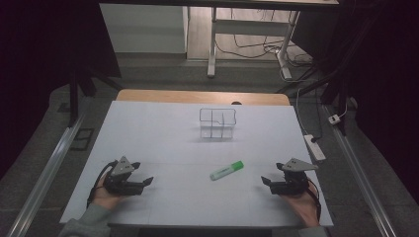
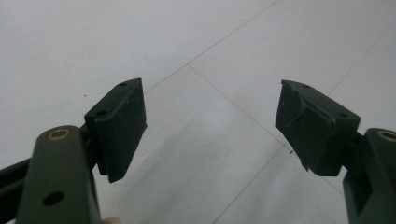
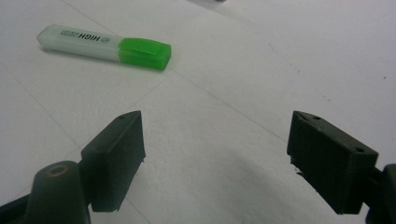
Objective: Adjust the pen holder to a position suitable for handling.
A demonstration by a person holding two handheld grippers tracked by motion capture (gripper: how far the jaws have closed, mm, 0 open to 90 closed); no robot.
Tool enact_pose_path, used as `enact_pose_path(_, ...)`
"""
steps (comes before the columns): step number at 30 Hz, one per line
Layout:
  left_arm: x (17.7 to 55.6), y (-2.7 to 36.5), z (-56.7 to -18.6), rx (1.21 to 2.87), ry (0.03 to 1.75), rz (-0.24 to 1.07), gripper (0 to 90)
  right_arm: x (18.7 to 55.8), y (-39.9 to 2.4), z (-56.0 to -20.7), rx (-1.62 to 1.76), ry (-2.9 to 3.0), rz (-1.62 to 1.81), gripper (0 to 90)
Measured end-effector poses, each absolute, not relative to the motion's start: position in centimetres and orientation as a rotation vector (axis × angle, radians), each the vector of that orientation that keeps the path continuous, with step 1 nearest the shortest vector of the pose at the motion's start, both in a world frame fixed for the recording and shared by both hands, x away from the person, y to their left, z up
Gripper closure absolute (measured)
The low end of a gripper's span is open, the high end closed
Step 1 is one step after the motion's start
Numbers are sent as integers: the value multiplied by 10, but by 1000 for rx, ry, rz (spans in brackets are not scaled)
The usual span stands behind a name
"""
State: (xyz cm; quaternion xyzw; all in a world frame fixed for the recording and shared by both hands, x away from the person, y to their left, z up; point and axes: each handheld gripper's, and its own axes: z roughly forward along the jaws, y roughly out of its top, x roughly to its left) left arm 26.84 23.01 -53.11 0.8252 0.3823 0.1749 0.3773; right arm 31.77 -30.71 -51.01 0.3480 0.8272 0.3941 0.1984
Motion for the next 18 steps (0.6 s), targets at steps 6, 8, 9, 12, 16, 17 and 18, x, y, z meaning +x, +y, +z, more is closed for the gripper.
enact_pose_path(6,268,230,-531,2113,978,450,246,318,-307,-509,978,2309,1111,189)
enact_pose_path(8,268,230,-531,2114,977,451,247,319,-306,-507,979,2308,1115,190)
enact_pose_path(9,268,230,-531,2115,977,452,247,319,-306,-507,979,2308,1115,190)
enact_pose_path(12,269,229,-532,2118,977,457,247,320,-304,-505,984,2304,1121,194)
enact_pose_path(16,269,229,-532,2124,974,461,247,322,-302,-503,988,2298,1125,202)
enact_pose_path(17,269,229,-532,2127,974,461,246,322,-301,-503,989,2293,1133,204)
enact_pose_path(18,269,229,-532,2127,974,461,246,322,-300,-503,989,2294,1132,206)
